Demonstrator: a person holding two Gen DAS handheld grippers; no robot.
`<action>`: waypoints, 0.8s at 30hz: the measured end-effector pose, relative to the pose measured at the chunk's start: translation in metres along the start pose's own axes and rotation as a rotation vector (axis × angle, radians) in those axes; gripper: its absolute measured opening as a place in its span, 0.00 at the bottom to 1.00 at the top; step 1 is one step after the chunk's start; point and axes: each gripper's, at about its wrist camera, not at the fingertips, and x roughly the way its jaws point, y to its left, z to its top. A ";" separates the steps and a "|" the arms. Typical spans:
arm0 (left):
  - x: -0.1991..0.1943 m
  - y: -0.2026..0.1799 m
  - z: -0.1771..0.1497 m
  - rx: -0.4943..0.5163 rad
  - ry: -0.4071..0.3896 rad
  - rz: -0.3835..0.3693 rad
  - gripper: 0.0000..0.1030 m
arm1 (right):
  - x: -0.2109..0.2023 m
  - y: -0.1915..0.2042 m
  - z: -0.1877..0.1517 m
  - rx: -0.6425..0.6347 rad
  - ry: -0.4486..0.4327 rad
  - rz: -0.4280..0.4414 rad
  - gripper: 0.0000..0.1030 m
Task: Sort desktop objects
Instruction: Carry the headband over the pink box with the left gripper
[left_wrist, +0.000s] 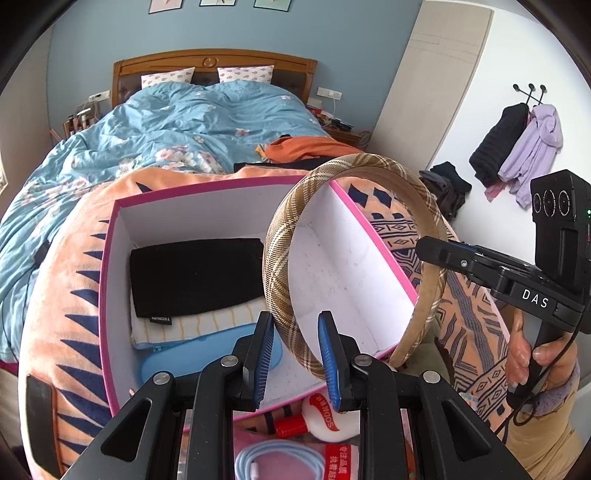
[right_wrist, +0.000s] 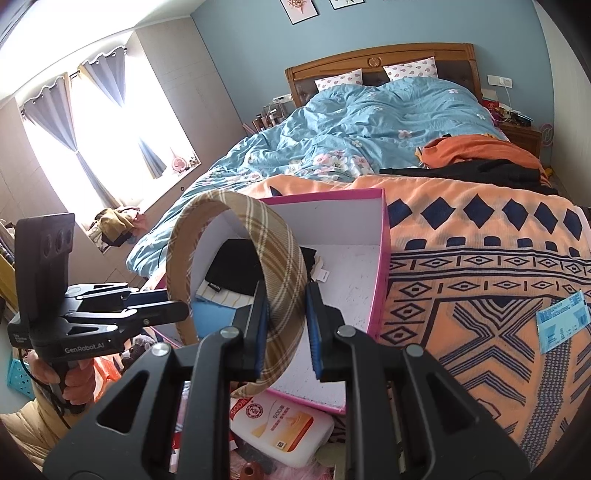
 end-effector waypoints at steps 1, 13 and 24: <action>0.001 0.001 0.001 -0.001 0.001 0.002 0.24 | 0.000 0.000 0.000 0.000 -0.001 0.000 0.20; 0.007 0.002 0.005 -0.012 0.012 0.004 0.24 | 0.003 -0.002 0.004 0.003 -0.001 -0.002 0.20; 0.011 0.002 0.008 -0.025 0.018 0.007 0.24 | 0.006 -0.005 0.009 0.002 -0.001 -0.009 0.20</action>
